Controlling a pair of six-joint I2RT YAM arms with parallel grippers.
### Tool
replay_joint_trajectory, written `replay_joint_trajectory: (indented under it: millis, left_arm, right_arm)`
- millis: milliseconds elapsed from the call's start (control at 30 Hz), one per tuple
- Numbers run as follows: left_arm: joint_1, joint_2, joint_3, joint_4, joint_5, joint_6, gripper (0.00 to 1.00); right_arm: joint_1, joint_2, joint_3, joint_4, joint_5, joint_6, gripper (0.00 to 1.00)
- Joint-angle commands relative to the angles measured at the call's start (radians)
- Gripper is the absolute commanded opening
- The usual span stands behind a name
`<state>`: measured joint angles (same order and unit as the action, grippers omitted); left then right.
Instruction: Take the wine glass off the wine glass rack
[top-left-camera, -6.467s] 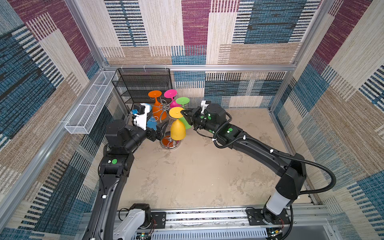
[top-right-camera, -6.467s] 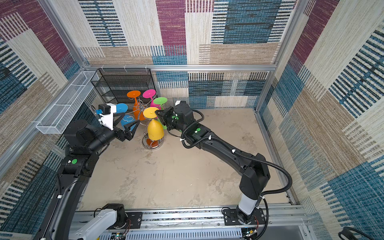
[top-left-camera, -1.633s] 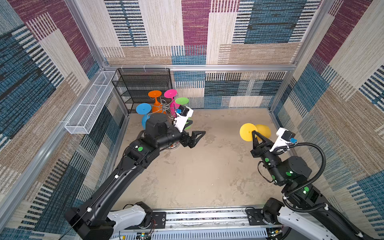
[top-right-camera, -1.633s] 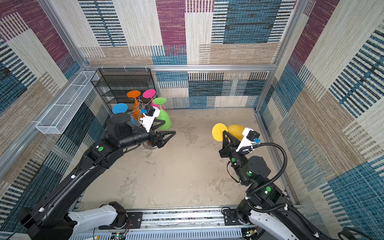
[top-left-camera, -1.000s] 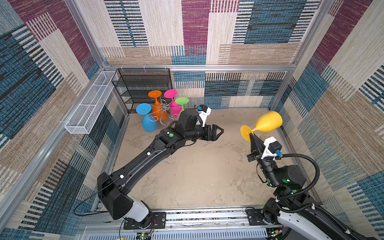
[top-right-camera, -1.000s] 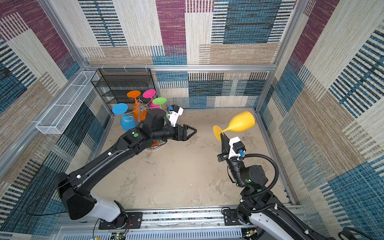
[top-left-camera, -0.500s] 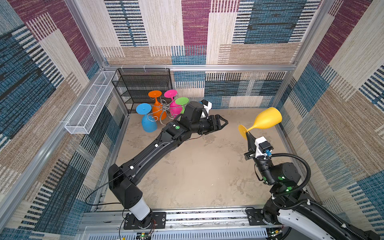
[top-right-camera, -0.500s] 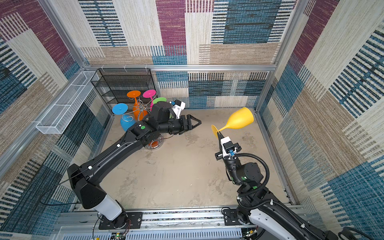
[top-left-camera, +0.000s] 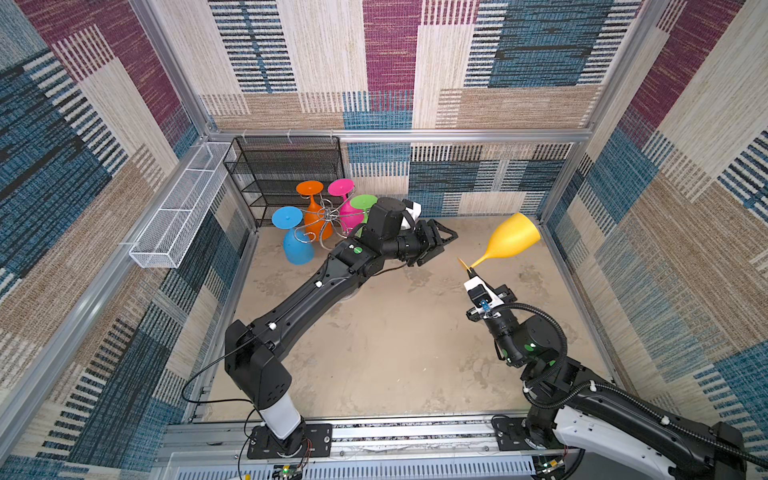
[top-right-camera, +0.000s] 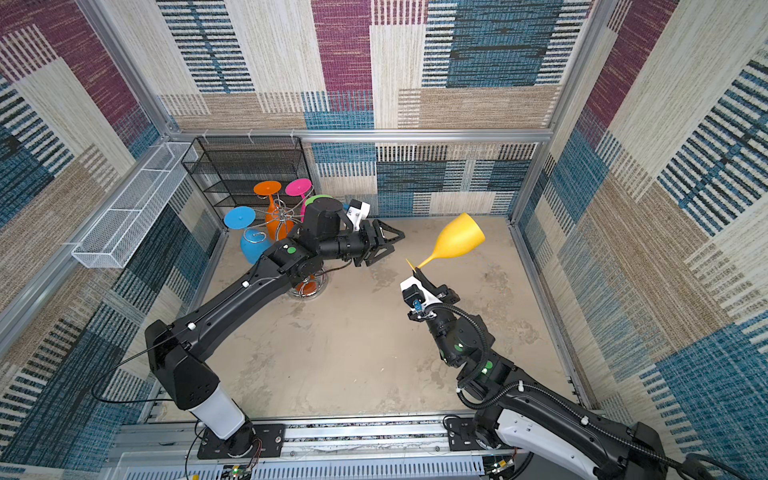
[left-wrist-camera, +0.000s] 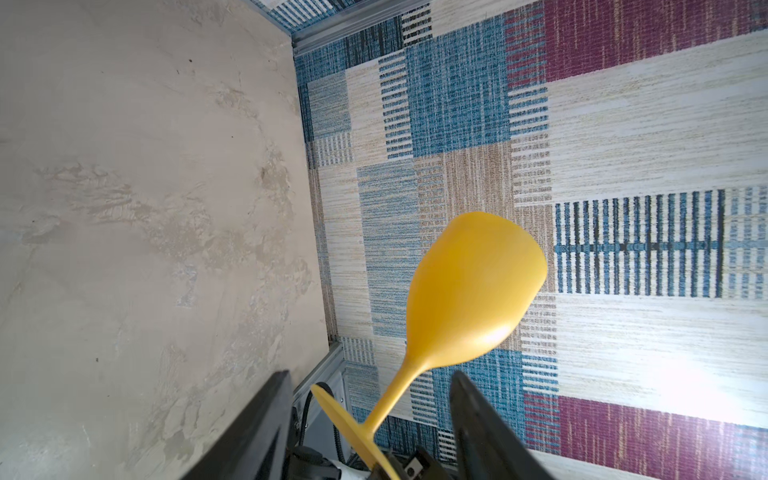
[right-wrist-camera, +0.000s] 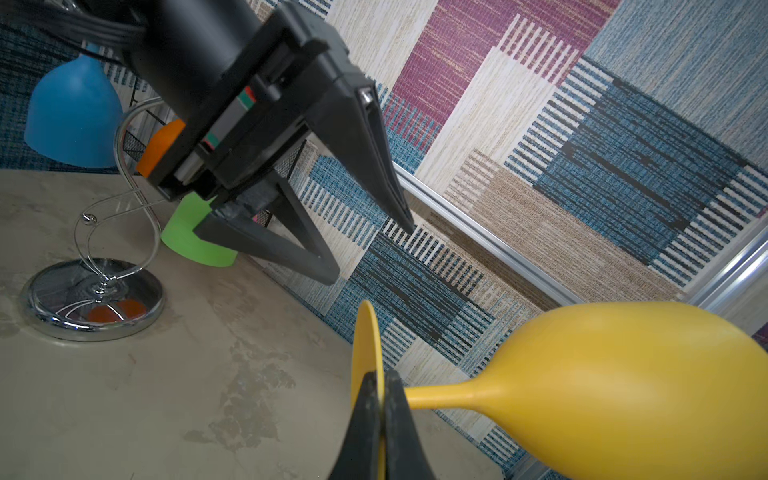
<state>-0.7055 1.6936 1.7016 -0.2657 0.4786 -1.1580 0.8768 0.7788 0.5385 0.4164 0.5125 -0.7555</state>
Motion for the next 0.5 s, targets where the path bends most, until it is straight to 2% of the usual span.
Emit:
replay_joint_trajectory:
  millis: [0,467]
  left_arm:
    - [0.0,0.006,-0.001,0.048,0.026,-0.056,0.61]
    - [-0.002,0.046,0.028,0.019,0.058,-0.095,0.52]
  right_arm:
    - [0.007,0.028,0.012,0.092,0.061,-0.134,0.0]
    - [0.04,0.114,0.014,0.189,0.162,-0.485,0.0]
